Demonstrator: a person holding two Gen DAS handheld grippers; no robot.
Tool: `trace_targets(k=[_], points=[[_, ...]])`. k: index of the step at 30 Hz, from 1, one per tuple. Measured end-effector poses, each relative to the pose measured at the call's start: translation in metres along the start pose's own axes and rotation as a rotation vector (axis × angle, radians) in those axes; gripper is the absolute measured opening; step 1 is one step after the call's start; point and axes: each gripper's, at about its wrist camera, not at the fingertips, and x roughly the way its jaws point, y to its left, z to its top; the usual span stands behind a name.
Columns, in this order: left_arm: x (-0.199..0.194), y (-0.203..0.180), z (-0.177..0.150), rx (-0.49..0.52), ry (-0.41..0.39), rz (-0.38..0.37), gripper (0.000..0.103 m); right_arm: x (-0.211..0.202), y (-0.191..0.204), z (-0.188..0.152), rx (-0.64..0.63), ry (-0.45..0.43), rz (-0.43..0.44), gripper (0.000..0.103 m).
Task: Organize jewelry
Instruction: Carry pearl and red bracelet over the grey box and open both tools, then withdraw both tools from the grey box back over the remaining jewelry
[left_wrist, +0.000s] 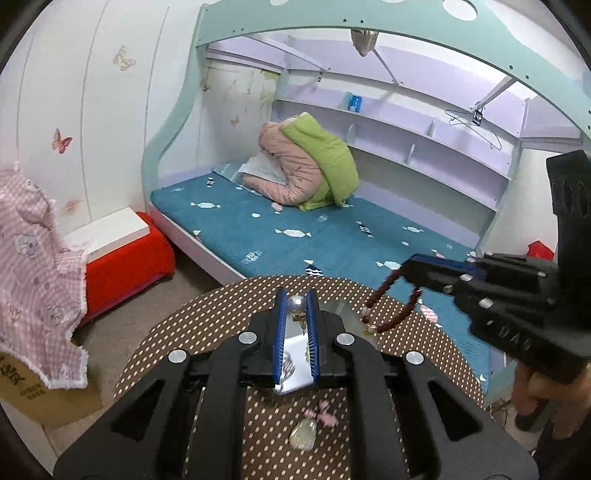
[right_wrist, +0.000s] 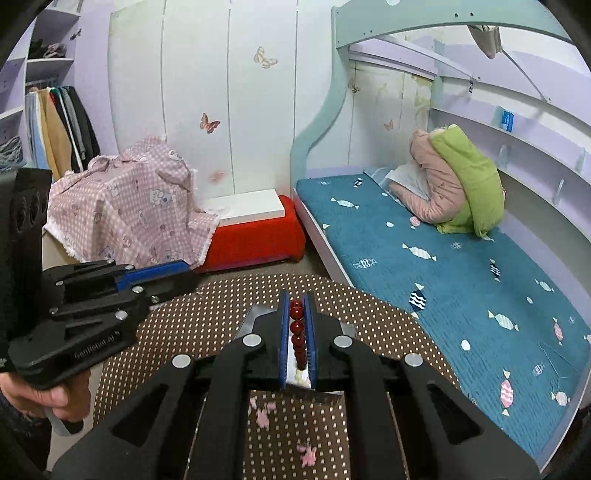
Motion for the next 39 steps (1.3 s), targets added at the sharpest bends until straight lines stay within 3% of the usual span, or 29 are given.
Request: trace_targets(k=[11,12,13,15,16,17,18,19,21,27,39], points=[[0.065,0.008,0.015,-0.037,0.131,-0.037,0.012,0.045,-0.022,-0.008,0.093,0.084,-0.009,0.008],[0.069,0.009,0.015,-0.036,0.142,-0.031,0.014,0.046,-0.024,-0.009,0.105,0.086,-0.009,0.013],[0.071,0.011,0.015,-0.038,0.150,-0.023,0.018,0.046,-0.027,-0.010,0.116,0.085,-0.012,0.025],[0.069,0.015,0.015,-0.050,0.134,-0.001,0.057,0.042,-0.031,-0.013,0.129,0.072,-0.034,0.048],[0.067,0.019,0.015,-0.057,0.120,0.035,0.064,0.041,-0.033,-0.012,0.137,0.065,-0.039,0.058],[0.065,0.022,0.014,-0.064,0.113,0.049,0.077,0.038,-0.037,-0.013,0.154,0.054,-0.043,0.063],[0.061,0.027,0.014,-0.082,0.100,0.057,0.088,0.035,-0.040,-0.014,0.165,0.047,-0.047,0.075],[0.057,0.031,0.013,-0.096,0.087,0.063,0.092,0.032,-0.043,-0.015,0.175,0.035,-0.056,0.086],[0.048,0.036,0.011,-0.104,0.071,0.082,0.093,0.025,-0.046,-0.017,0.190,0.012,-0.075,0.095],[0.014,0.032,0.003,-0.077,0.020,0.167,0.095,0.011,-0.051,-0.026,0.234,0.000,-0.095,0.095],[-0.055,0.017,-0.015,-0.042,-0.083,0.252,0.097,-0.044,-0.031,-0.038,0.251,-0.091,-0.113,0.095]])
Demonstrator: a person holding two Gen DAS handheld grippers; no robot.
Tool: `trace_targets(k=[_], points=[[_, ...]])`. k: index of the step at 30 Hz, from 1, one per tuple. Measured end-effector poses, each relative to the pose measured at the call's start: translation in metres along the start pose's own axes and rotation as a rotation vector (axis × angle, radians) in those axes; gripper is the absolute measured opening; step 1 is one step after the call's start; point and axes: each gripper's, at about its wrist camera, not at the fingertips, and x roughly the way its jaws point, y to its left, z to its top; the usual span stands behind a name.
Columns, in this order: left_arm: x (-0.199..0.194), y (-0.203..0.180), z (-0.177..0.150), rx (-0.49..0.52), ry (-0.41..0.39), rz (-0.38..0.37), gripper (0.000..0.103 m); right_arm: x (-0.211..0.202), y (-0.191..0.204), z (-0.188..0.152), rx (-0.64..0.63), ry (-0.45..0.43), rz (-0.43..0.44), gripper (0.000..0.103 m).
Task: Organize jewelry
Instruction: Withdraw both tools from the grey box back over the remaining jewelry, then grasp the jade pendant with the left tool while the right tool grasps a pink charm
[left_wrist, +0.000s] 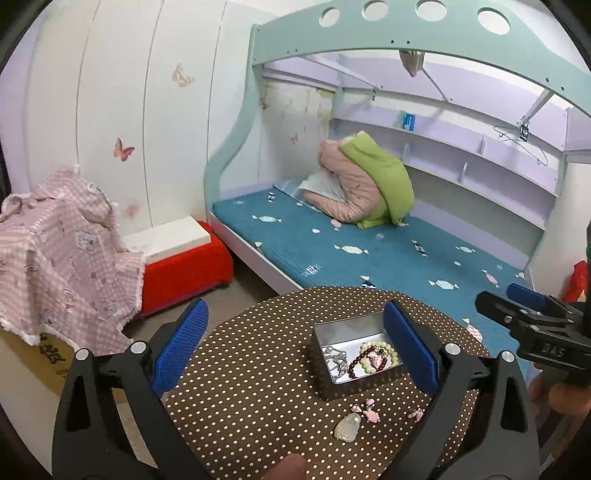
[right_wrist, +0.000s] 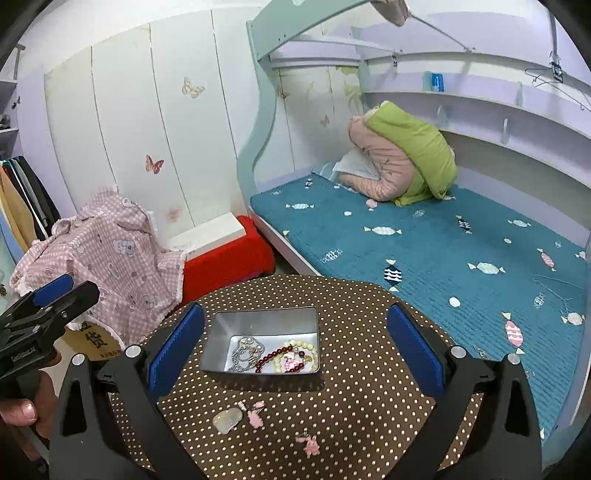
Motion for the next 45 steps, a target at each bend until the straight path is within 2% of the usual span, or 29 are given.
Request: trace_targets(k=[9,14,23,35,45], points=[[-0.028,0.004,-0.017,0.002,-0.020,0.023,0.097,-0.036,0.007,-0.018,-0.008,-0.042,-0.002,0.095],[-0.046,0.006,-0.026,0.004,-0.039,0.050,0.098,-0.050,0.012,-0.032,-0.019,-0.058,-0.042,0.095],[-0.058,0.014,-0.060,-0.006,-0.009,0.057,0.098,-0.052,0.009,-0.062,-0.024,-0.017,-0.092,0.095],[-0.032,-0.006,-0.099,0.042,0.068,0.005,0.098,-0.042,0.002,-0.084,-0.017,0.042,-0.122,0.095],[0.040,-0.035,-0.139,0.113,0.215,-0.045,0.098,-0.004,-0.020,-0.115,-0.005,0.181,-0.137,0.095]])
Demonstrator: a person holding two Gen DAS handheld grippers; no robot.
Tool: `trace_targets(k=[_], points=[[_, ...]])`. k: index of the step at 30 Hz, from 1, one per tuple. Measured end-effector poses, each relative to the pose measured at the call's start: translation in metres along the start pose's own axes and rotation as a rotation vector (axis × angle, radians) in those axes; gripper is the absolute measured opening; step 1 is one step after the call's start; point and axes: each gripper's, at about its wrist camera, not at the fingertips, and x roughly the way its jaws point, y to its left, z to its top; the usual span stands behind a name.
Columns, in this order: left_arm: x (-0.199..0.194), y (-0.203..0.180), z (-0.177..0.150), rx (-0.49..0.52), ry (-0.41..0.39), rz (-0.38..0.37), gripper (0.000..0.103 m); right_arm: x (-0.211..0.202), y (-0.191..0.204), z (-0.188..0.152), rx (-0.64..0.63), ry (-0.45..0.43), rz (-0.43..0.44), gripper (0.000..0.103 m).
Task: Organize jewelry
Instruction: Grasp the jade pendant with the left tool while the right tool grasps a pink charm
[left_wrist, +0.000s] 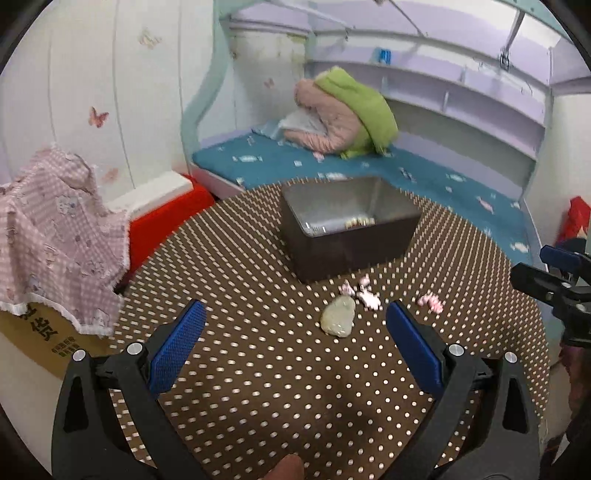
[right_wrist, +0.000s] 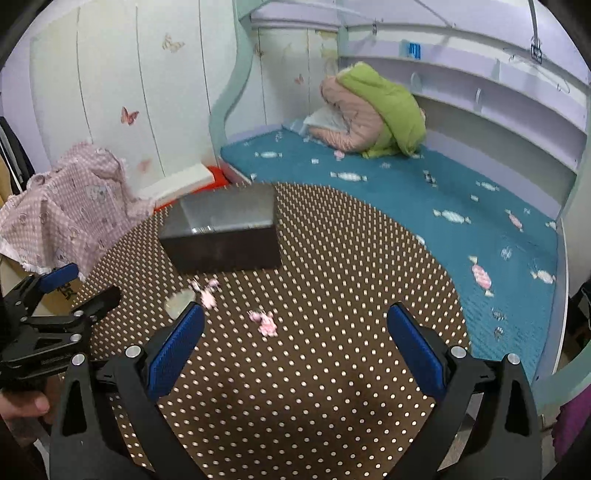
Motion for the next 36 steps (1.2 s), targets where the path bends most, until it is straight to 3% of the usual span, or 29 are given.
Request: trace_targets(k=[7,12,13,14,17,19,21,24,26,28,32,34,36], points=[[0.062,-0.013,-0.006,0.055,0.104,-0.011,0.098,0.025,-0.008,-0.004,0.017,0.054,0.014,0.095],[0.086,-0.015,-0.007,0.070,0.146,-0.030,0.095,0.038,-0.009,-0.007,0.010,0.086,0.022,0.095],[0.090,-0.015,-0.008,0.073,0.156,-0.034,0.090,0.040,-0.010,-0.007,0.009,0.091,0.023,0.095],[0.094,-0.014,-0.008,0.074,0.172,-0.042,0.069,0.043,-0.010,-0.008,0.008,0.099,0.023,0.095],[0.098,-0.013,-0.010,0.077,0.182,-0.056,0.062,0.051,-0.011,-0.009,0.001,0.115,0.032,0.095],[0.097,-0.012,-0.011,0.080,0.179,-0.065,0.054,0.057,-0.008,-0.010,-0.008,0.129,0.043,0.095],[0.095,-0.012,-0.013,0.081,0.177,-0.072,0.037,0.065,-0.004,-0.011,-0.019,0.144,0.059,0.095],[0.093,-0.009,-0.012,0.071,0.182,-0.095,0.029,0.076,0.004,-0.011,-0.036,0.147,0.072,0.094],[0.091,-0.006,-0.013,0.059,0.182,-0.101,0.029,0.084,0.008,-0.012,-0.055,0.155,0.074,0.087],[0.088,-0.002,-0.014,0.052,0.181,-0.100,0.029,0.091,0.009,-0.014,-0.062,0.168,0.061,0.072],[0.082,0.006,-0.015,0.027,0.182,-0.097,0.029,0.092,0.012,-0.015,-0.108,0.142,0.045,0.055],[0.079,0.010,-0.017,0.015,0.183,-0.096,0.029,0.090,0.014,-0.017,-0.139,0.139,0.044,0.034],[0.077,0.012,-0.019,0.006,0.183,-0.093,0.029,0.089,0.017,-0.019,-0.170,0.138,0.048,0.021]])
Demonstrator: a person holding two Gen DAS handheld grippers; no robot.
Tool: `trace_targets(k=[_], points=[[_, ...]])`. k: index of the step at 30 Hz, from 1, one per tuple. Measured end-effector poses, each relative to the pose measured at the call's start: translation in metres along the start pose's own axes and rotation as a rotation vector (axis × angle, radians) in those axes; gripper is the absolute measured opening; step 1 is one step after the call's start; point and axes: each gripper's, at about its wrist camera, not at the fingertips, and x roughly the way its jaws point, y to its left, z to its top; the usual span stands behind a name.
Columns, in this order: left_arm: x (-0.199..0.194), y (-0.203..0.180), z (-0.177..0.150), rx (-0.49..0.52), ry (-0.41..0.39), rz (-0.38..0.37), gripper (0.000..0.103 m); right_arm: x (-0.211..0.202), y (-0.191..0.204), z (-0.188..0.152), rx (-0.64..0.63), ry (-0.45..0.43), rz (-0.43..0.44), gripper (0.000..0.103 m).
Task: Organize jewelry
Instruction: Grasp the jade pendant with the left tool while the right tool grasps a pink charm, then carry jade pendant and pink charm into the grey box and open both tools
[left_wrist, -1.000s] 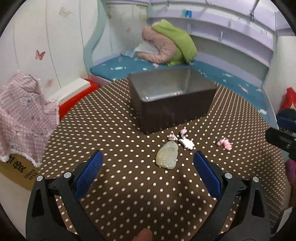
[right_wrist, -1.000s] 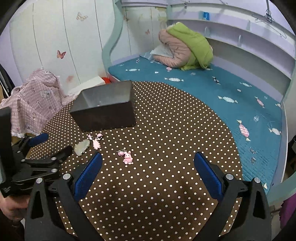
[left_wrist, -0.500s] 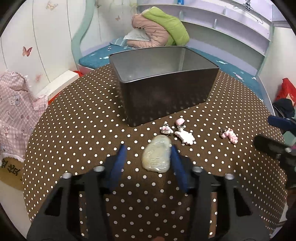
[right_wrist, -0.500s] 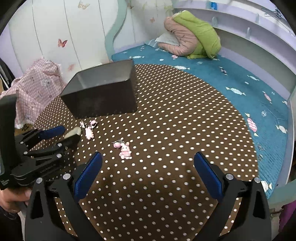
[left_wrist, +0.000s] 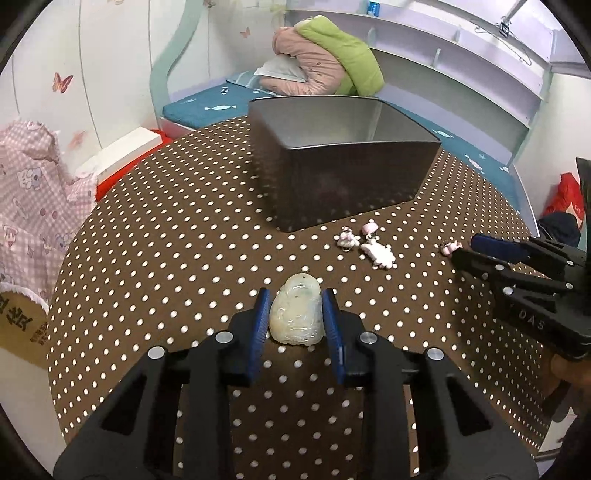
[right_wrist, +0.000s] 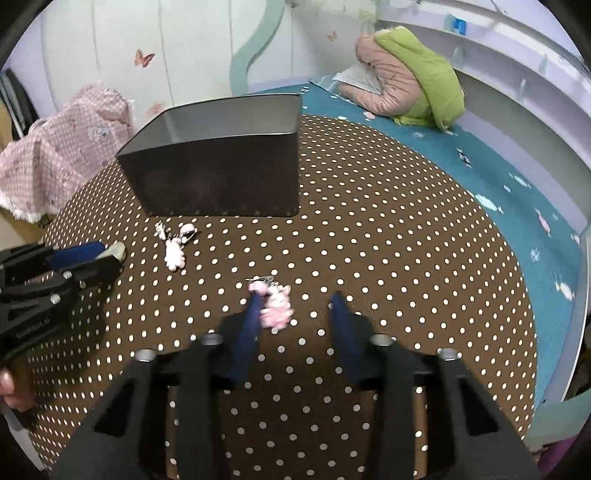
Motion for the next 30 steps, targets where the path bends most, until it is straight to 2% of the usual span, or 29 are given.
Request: trace_targets(k=[1,8,18,24,30], points=[[-0.003,0.001,-0.004,-0.005,-0.001,0.000,0.029,-0.001,0.001,-0.001,-0.009,0.001,0.002,0.015],[-0.023,0.010,-0.014,-0.027,-0.020,-0.001,0.029,-0.006,-0.002,-0.003,0.004,-0.009,0.041,0.014],[-0.050,0.021,-0.011,-0.054,-0.064,0.003,0.029,-0.040,0.007,0.014,-0.025,-0.068,0.058,0.014],[-0.069,0.025,0.000,-0.054,-0.104,0.005,0.029,-0.065,0.017,0.035,-0.069,-0.129,0.052,0.014],[-0.087,0.020,0.029,-0.038,-0.160,0.015,0.029,-0.089,0.027,0.067,-0.136,-0.211,0.039,0.014]])
